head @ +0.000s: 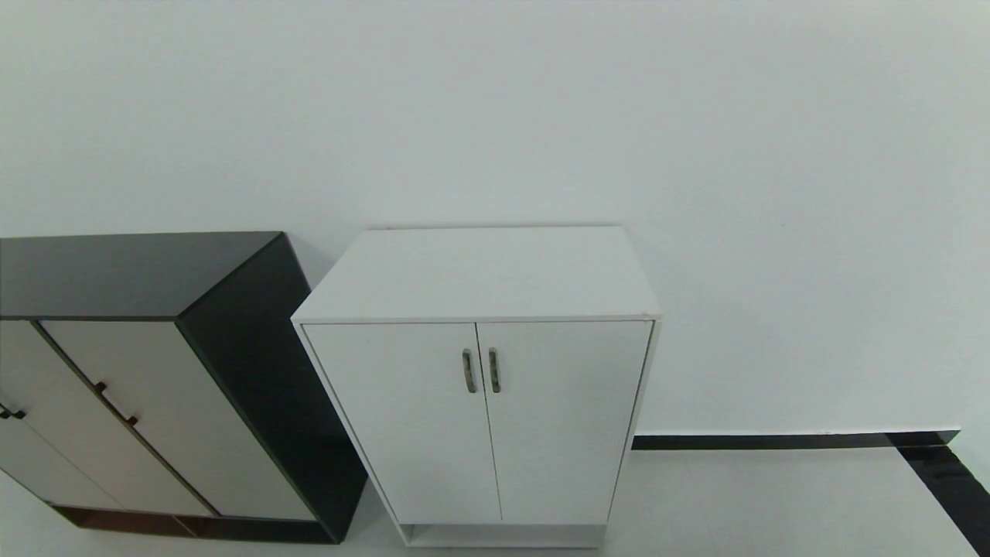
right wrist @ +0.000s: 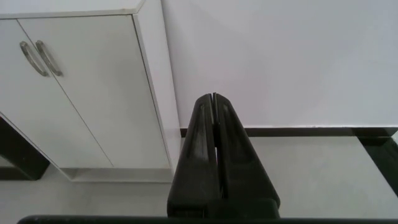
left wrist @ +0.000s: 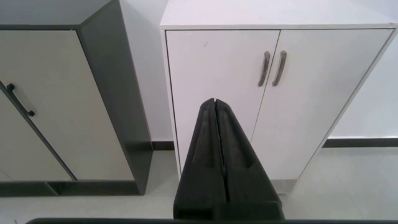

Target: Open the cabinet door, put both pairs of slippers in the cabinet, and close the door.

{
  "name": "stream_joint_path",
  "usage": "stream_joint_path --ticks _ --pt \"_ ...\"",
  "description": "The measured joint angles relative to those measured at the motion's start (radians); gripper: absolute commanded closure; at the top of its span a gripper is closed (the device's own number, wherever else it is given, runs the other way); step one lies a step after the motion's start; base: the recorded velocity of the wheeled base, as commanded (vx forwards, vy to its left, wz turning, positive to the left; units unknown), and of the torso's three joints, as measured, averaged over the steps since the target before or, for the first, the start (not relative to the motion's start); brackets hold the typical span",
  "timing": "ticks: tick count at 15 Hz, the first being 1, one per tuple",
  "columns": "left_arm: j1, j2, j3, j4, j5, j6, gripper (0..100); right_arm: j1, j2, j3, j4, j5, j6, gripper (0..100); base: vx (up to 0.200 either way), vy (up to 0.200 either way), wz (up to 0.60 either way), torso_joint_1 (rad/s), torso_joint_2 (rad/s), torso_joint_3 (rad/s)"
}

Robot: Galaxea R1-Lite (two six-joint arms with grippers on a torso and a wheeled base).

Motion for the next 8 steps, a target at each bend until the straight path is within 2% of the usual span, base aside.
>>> stream_joint_path --ticks 8 --pt "0.0 0.0 0.0 0.0 0.0 0.002 100 -0.002 -0.021 0.0 0.0 -0.003 0.006 100 0.0 0.0 0.0 0.0 0.0 0.0"
